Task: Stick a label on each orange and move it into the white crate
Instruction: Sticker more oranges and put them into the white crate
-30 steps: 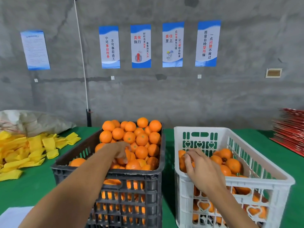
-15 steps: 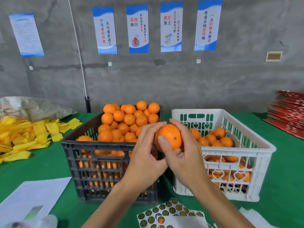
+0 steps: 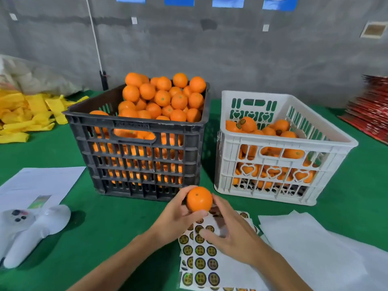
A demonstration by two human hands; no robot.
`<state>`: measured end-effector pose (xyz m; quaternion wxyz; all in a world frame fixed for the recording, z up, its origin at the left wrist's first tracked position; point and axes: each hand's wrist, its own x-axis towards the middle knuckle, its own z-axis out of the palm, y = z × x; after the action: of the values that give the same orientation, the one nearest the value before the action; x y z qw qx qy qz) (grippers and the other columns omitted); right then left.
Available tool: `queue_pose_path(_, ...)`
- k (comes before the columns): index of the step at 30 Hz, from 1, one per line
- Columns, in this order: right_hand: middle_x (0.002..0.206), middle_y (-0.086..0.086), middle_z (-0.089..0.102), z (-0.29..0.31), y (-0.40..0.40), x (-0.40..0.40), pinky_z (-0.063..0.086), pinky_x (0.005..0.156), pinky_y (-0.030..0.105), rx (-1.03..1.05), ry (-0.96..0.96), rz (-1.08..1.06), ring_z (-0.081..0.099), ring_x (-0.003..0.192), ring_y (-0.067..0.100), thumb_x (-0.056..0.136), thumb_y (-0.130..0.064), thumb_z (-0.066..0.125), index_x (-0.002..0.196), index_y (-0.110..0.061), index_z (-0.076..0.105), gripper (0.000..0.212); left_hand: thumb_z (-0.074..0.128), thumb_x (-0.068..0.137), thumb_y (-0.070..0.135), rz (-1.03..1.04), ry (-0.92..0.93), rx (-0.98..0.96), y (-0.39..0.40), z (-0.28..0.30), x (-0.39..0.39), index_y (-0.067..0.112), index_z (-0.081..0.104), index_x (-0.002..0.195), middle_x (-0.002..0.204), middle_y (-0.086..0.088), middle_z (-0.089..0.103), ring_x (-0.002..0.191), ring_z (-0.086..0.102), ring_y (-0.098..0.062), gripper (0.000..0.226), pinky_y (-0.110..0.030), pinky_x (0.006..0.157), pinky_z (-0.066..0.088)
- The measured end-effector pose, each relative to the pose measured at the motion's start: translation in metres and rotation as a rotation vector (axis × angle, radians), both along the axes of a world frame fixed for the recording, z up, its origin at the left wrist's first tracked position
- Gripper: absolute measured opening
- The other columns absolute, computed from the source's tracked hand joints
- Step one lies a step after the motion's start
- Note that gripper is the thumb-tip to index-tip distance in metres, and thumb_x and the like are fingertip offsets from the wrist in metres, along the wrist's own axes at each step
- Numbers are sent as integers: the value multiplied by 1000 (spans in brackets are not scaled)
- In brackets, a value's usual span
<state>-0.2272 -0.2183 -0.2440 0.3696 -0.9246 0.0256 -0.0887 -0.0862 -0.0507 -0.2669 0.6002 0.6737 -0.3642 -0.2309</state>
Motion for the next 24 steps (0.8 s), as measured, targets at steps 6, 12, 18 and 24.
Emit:
queue_pose_path(6,153,-40,25,-10,-16,-3,26,121,29,-210,139,54,27,143,-7,70,-90,62,148,-47,47,91,82,90,45,46,-37,-19,-1,-10,-4,42,40,149,139,7,61,123,68,-24,72,-46,105,56)
queue_pose_path(12,134,-30,51,-20,-16,-2,33,106,12,-125,15,27,43,128,-5,80,-72,67,129,-32,71,64,81,91,47,62,-32,-85,7,-14,-7,40,37,154,138,13,58,121,69,-28,77,-42,99,59)
queue_pose_path(18,134,-27,54,-21,-20,0,33,100,5,-113,-11,53,42,127,-7,82,-69,68,126,-27,74,62,77,95,43,18,-39,-87,8,-13,-8,37,35,155,135,13,59,110,73,-31,73,-49,92,62)
queue_pose_path(24,138,-30,51,-21,-20,-3,29,104,7,-91,28,70,41,129,-4,78,-74,65,131,-29,71,70,75,96,44,41,-25,-96,11,-10,-11,37,34,155,132,7,61,104,75,-35,73,-50,94,61)
